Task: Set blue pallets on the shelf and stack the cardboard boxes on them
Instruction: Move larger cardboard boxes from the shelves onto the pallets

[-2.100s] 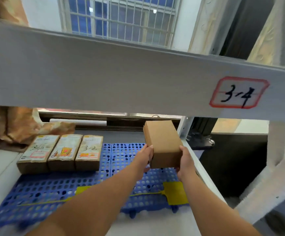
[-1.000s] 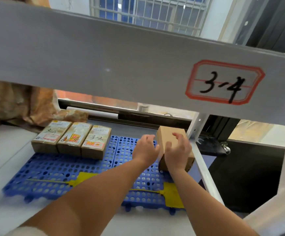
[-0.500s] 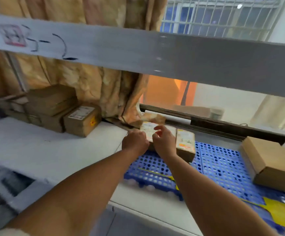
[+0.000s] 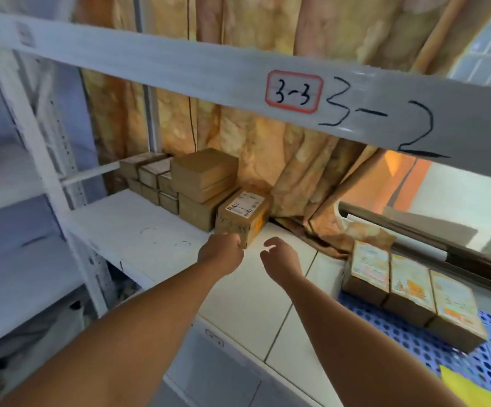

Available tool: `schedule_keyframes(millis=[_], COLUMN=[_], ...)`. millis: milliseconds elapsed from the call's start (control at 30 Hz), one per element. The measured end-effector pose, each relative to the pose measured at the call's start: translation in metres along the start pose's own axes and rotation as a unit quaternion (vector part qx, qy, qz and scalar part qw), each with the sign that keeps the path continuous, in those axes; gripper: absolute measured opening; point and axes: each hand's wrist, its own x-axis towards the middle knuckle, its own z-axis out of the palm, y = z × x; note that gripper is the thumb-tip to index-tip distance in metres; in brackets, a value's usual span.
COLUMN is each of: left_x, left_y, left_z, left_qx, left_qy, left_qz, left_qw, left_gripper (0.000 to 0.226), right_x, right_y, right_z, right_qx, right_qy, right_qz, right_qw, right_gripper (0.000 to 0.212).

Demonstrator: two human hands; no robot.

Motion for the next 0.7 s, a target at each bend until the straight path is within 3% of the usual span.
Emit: schedule_keyframes(millis=[333,533,600,700], left_x=[0.078,0.109,0.118,0.122], left_y=[-0.034,-0.048,-0.053,-0.062], left_z=[-0.011,-0.009,-0.008,-0.006], left_qx=[-0.012,-0.059,-0.107,-0.26], left_qy=[-0.006,-0.014,-0.032,-0.11], left_qz=[0.006,0.025,0.034,-0.006], left_qw=[1.0,0.998,0.993,0.959], left_gripper=[0.037,0.047,0.048,0.058], right_x=[0.106,0.129,0.127,0.122], right_y=[-0.033,-0.038,-0.043,-0.051], right_z=[0.024,0.051,0.057,0.066], right_qx=[-0.031,-0.061,-0.044,0.076], right_qy=[0.021,-0.021,-0.016,0.016], right_qz=[-0.017,0.051,0.054,0.076], right_qw=[0.999,0.997,0.997,0.994], right_gripper=[0.046,0.053,0.047,0.044])
